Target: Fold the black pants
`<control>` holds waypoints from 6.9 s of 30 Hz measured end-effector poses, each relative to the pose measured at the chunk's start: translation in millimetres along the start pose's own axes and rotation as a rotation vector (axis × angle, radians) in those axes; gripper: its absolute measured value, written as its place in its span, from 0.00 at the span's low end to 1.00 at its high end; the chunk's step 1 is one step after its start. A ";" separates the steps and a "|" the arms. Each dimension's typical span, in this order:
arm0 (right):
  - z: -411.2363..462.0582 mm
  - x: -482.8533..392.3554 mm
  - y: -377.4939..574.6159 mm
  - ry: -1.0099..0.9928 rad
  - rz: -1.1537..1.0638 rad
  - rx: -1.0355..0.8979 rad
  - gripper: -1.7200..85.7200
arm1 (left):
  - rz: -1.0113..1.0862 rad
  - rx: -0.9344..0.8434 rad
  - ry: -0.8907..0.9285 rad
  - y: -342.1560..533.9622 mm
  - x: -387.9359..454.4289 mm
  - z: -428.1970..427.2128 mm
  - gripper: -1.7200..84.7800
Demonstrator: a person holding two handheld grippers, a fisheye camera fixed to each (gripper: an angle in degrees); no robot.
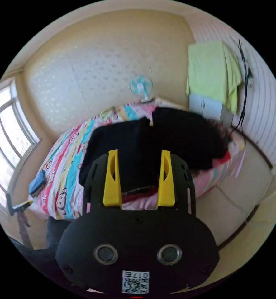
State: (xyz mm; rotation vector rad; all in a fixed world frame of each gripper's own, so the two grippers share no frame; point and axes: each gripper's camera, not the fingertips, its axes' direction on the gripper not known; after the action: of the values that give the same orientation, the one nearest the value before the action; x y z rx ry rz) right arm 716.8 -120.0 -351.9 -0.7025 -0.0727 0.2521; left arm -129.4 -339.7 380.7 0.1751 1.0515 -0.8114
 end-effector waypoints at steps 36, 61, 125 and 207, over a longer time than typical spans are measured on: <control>141.9 -338.2 235.9 -0.738 -0.665 -0.663 0.07 | 0.214 -0.163 -0.008 8.3 70.9 113.1 0.13; 168.1 -374.2 179.8 -0.425 0.012 -0.308 0.10 | 0.089 0.120 -0.063 -32.3 109.0 42.5 0.04; 173.5 -172.0 232.2 -0.524 -0.461 -0.546 0.05 | -0.652 -0.295 0.272 153.1 -255.3 61.8 0.10; 309.7 -250.1 218.4 -0.743 -0.585 -0.695 0.20 | -0.486 0.149 0.291 133.1 -350.8 -47.1 0.21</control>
State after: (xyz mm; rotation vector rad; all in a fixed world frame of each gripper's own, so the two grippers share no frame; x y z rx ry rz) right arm 383.6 172.0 -252.6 -1.2057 -1.1001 -0.1021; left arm -158.5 -43.7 614.1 0.1690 1.3320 -1.3348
